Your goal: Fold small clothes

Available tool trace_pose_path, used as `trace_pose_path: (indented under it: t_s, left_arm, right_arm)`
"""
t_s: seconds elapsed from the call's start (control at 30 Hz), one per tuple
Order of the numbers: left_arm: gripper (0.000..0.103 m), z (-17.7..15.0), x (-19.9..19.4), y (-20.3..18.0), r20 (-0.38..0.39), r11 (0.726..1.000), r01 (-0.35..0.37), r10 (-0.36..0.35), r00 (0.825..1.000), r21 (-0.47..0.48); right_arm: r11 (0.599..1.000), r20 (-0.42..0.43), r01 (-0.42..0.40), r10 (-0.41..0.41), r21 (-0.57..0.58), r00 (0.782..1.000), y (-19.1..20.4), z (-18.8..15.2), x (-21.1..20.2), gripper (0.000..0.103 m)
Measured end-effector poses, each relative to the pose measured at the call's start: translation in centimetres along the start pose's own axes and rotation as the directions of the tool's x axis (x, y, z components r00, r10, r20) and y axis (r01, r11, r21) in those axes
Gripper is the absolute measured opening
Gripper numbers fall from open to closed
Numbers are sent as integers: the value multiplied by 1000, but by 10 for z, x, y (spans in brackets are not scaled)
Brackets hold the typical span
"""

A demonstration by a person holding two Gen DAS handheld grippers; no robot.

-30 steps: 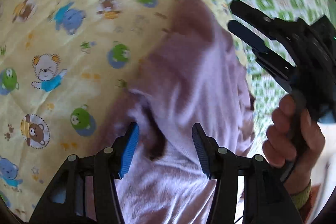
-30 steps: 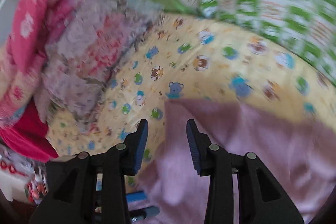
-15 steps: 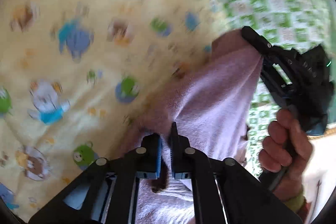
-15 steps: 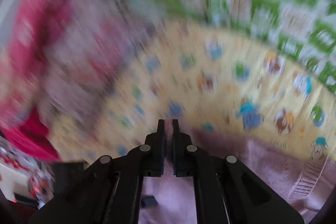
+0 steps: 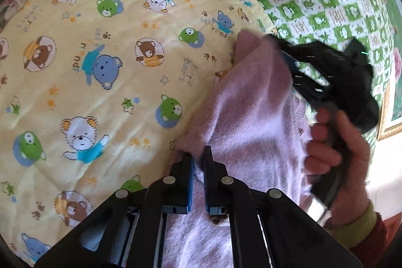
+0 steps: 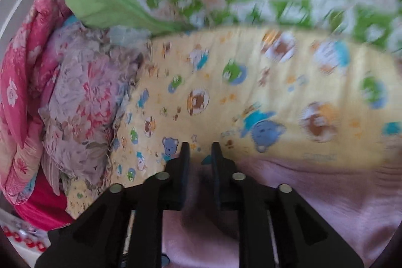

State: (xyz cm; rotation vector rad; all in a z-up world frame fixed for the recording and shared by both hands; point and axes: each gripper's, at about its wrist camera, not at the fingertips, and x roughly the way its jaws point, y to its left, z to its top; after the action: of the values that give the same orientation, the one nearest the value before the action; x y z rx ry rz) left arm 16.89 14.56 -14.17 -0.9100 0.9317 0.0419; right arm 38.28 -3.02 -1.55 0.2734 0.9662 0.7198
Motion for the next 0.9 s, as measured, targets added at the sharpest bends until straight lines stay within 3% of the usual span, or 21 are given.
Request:
trace_pose_path:
  t_s: [0.17, 0.27, 0.37, 0.6, 0.7, 0.8, 0.9]
  left_arm:
    - [17, -8, -14, 2, -38, 1000, -16, 16, 999, 14]
    - [25, -12, -28, -1, -43, 999, -15, 17, 999, 38]
    - [41, -14, -43, -6, -33, 997, -19, 21, 999, 71]
    - [49, 9, -42, -43, -22, 992, 7, -4, 1000, 129]
    - [52, 16, -30, -70, -24, 985, 16, -12, 1000, 173]
    - [52, 16, -15, -89, -45, 979, 17, -9, 999, 203]
    - [52, 16, 0, -102, -65, 976, 24, -10, 998, 219]
  right_arm:
    - [999, 129, -11, 6, 45, 992, -14, -44, -83, 37]
    - [994, 170, 37, -54, 99, 984, -37, -85, -124, 41]
    - [974, 163, 105, -139, 202, 977, -72, -135, -159, 42]
    - [905, 167, 194, -273, 379, 947, -129, -210, -216, 42]
    - [881, 191, 209, -313, 425, 930, -147, -218, -235, 42]
    - [855, 210, 253, -378, 453, 902, -164, -212, -255, 42]
    - [822, 224, 299, -447, 484, 866, -191, -194, -274, 48]
